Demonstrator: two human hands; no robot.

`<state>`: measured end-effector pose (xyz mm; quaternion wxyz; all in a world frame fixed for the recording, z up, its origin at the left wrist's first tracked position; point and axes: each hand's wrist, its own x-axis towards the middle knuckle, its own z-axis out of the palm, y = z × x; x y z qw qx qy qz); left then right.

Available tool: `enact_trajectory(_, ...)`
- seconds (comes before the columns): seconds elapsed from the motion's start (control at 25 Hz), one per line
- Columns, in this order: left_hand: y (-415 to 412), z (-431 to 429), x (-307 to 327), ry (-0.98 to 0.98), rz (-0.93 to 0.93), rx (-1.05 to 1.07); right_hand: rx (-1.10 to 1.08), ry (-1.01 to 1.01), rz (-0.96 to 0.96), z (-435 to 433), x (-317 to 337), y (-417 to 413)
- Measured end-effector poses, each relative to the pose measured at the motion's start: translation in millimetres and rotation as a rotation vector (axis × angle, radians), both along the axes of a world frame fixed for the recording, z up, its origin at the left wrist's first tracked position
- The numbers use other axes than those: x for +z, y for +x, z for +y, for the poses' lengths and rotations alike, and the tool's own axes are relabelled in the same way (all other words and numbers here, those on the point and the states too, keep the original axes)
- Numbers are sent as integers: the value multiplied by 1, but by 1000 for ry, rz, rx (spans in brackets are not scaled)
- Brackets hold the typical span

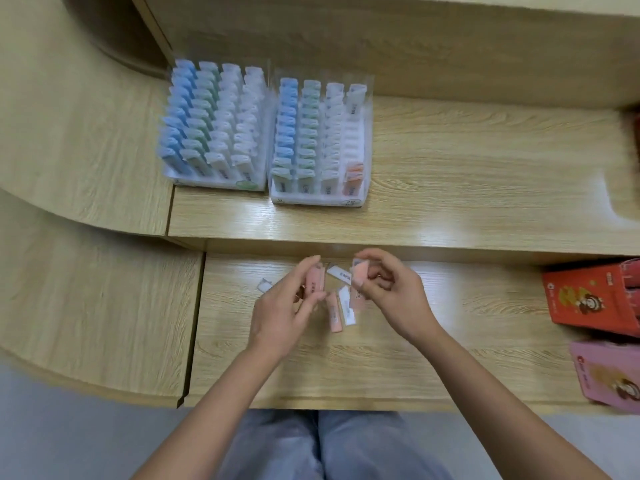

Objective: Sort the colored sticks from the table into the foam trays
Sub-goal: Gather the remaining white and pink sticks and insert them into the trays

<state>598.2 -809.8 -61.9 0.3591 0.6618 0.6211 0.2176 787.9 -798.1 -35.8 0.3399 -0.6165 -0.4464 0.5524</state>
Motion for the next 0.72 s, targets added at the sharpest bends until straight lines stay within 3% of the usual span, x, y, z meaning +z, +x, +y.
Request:
enact_trajectory(0.24, 16, 67, 61, 247, -193, 23, -114, 235, 43, 66, 67, 15)
enact_trajectory(0.44, 28, 120, 103, 340, -316, 31, -175, 405, 36, 122, 103, 20)
enact_trajectory(0.72, 42, 172, 110, 514, -221, 41, -9, 511, -298, 170, 76, 13)
